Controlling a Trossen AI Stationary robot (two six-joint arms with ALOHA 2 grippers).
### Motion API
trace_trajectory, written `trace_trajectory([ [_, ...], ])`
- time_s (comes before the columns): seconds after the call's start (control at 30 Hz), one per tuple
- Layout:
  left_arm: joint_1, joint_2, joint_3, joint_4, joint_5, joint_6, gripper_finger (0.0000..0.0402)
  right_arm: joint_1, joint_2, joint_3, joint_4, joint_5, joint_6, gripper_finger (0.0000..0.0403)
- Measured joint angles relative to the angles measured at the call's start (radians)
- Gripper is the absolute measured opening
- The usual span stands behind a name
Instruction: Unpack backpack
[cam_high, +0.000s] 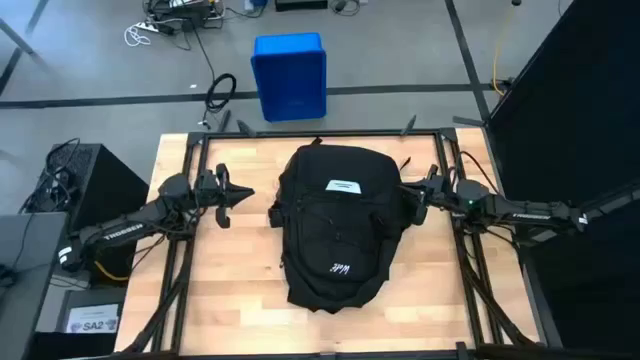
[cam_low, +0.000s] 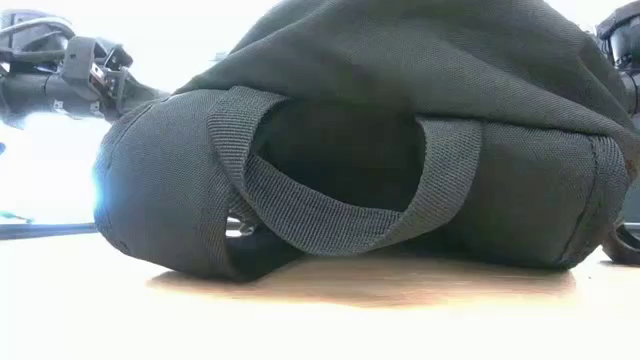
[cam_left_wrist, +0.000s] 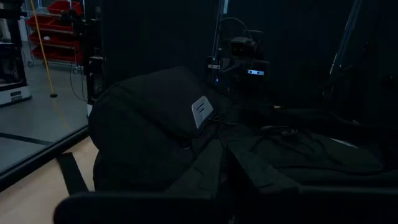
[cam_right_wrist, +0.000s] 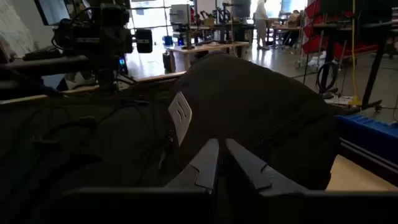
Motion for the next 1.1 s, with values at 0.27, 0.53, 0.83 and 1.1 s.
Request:
trace_trajectory([
  [0.27, 0.0, 0.0, 0.0, 0.0, 0.0, 0.0, 0.0, 0.0, 0.0, 0.0, 0.0, 0.0, 0.0, 0.0009],
  [0.53, 0.0, 0.0, 0.0, 0.0, 0.0, 0.0, 0.0, 0.0, 0.0, 0.0, 0.0, 0.0, 0.0, 0.0002],
  [0.83, 0.0, 0.0, 0.0, 0.0, 0.0, 0.0, 0.0, 0.0, 0.0, 0.0, 0.0, 0.0, 0.0, 0.0009],
  [1.1, 0.0, 0.0, 0.0, 0.0, 0.0, 0.0, 0.0, 0.0, 0.0, 0.0, 0.0, 0.0, 0.0, 0.0003],
])
